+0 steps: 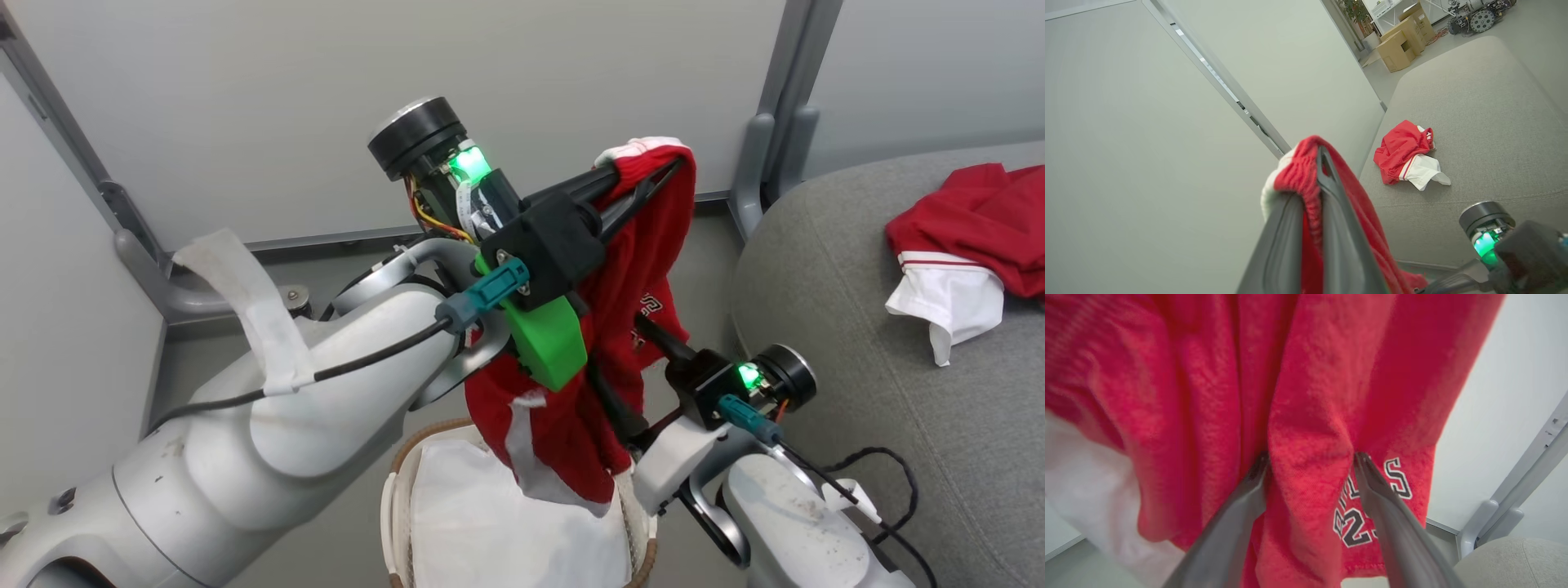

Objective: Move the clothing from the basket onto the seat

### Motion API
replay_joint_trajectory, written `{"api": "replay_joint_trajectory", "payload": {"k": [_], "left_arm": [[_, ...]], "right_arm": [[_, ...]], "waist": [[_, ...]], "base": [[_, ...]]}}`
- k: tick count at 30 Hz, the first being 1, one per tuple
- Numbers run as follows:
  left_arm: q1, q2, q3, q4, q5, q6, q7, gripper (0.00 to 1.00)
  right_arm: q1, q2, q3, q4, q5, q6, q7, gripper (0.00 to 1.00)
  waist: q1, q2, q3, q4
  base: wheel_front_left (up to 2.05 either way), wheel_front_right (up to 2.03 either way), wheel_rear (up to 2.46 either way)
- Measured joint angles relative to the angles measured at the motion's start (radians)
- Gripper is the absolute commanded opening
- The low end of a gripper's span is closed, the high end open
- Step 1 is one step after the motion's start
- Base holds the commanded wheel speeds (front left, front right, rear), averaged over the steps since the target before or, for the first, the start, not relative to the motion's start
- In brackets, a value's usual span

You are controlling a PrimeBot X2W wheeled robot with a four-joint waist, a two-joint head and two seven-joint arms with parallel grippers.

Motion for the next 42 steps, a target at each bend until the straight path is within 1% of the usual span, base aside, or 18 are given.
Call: {"api": "replay_joint_trajectory", "payload": {"k": [2, 3, 4, 5, 8, 12, 16, 17, 18, 19, 20, 21, 27, 30, 36, 42], "left_arm": [[-0.001, 0.001, -0.001, -0.022, -0.005, 0.000, 0.007, 0.00], [-0.001, 0.002, -0.001, -0.030, -0.006, 0.000, 0.007, 0.00], [-0.001, 0.004, 0.000, -0.037, -0.007, 0.002, 0.008, 0.00], [-0.001, 0.009, 0.002, -0.044, -0.010, 0.007, 0.009, 0.00], [0.006, 0.026, 0.018, -0.048, -0.024, 0.023, 0.012, 0.00], [0.056, 0.058, 0.045, -0.036, -0.063, 0.052, 0.004, 0.00], [0.124, 0.085, 0.092, -0.012, -0.119, 0.089, -0.029, 0.00], [0.145, 0.091, 0.101, -0.003, -0.136, 0.098, -0.038, 0.02], [0.163, 0.095, 0.107, 0.005, -0.145, 0.106, -0.048, 0.23], [0.188, 0.100, 0.118, 0.014, -0.157, 0.116, -0.061, 0.36], [0.213, 0.105, 0.127, 0.023, -0.173, 0.125, -0.075, 0.51], [0.231, 0.106, 0.132, 0.032, -0.184, 0.131, -0.086, 0.99], [0.369, 0.099, 0.162, 0.080, -0.230, 0.173, -0.157, 1.00], [0.444, 0.073, 0.165, 0.092, -0.244, 0.180, -0.170, 1.00], [0.551, 0.047, 0.180, 0.116, -0.251, 0.180, -0.180, 1.00], [0.618, 0.021, 0.206, 0.123, -0.224, 0.164, -0.182, 1.00]], "right_arm": [[-0.013, 0.001, 0.025, 0.013, 0.012, 0.000, 0.000, 1.00], [-0.020, 0.001, 0.034, 0.017, 0.018, 0.000, 0.000, 0.57], [-0.025, 0.001, 0.042, 0.021, 0.023, 0.000, 0.000, 0.31], [-0.030, 0.000, 0.048, 0.026, 0.028, 0.000, 0.000, 0.00], [-0.039, 0.000, 0.058, 0.029, 0.035, 0.000, 0.000, 0.00], [-0.039, 0.000, 0.060, 0.022, 0.040, 0.000, 0.000, 0.00], [-0.039, 0.000, 0.033, 0.010, 0.033, 0.000, 0.000, 0.00], [-0.039, 0.000, 0.023, 0.004, 0.031, 0.000, 0.000, 0.00], [-0.039, 0.000, 0.014, 0.000, 0.027, 0.000, 0.000, 0.00], [-0.039, 0.000, 0.002, -0.005, 0.023, 0.000, 0.000, 0.00], [-0.039, 0.000, -0.011, -0.010, 0.019, 0.000, 0.000, 0.00], [-0.038, 0.000, -0.023, -0.014, 0.014, 0.000, 0.000, 0.00], [-0.037, 0.000, -0.112, -0.044, -0.022, 0.000, 0.000, 0.00], [-0.036, 0.000, -0.167, -0.059, -0.044, 0.000, 0.000, 0.00], [-0.032, 0.000, -0.261, -0.075, -0.091, 0.000, 0.000, 0.00], [-0.021, -0.003, -0.344, -0.099, -0.127, 0.000, 0.000, 0.00]], "waist": [[0.0000, 0.0000, -0.001, 0.003], [0.0000, 0.0000, -0.001, 0.005], [0.0000, 0.0000, -0.001, 0.006], [0.0000, 0.0000, 0.000, 0.008], [0.0000, 0.0000, 0.002, 0.010], [0.0001, 0.0000, 0.006, 0.006], [0.0000, 0.0000, 0.012, -0.003], [0.0000, 0.0000, 0.013, -0.005], [0.0000, 0.0000, 0.015, -0.008], [0.0000, 0.0000, 0.016, -0.010], [0.0000, 0.0000, 0.018, -0.013], [0.0000, 0.0000, 0.020, -0.014], [0.0000, 0.0000, 0.032, -0.025], [0.0001, 0.0000, 0.038, -0.028], [0.0000, 0.0000, 0.051, -0.033], [0.0000, 0.0000, 0.065, -0.037]], "base": [[0.00, 0.00, 0.00], [0.00, 0.00, 0.00], [0.00, 0.00, 0.00], [0.00, 0.00, 0.00], [0.00, 0.00, 0.00], [0.00, 0.00, 0.00], [0.00, 0.00, 0.00], [0.00, 0.00, 0.00], [0.00, 0.00, 0.00], [0.00, 0.00, 0.00], [0.00, 0.00, 0.00], [0.00, 0.00, 0.00], [0.00, 0.00, 0.00], [0.00, 0.00, 0.00], [0.00, 0.00, 0.00], [0.00, 0.00, 0.00]]}}
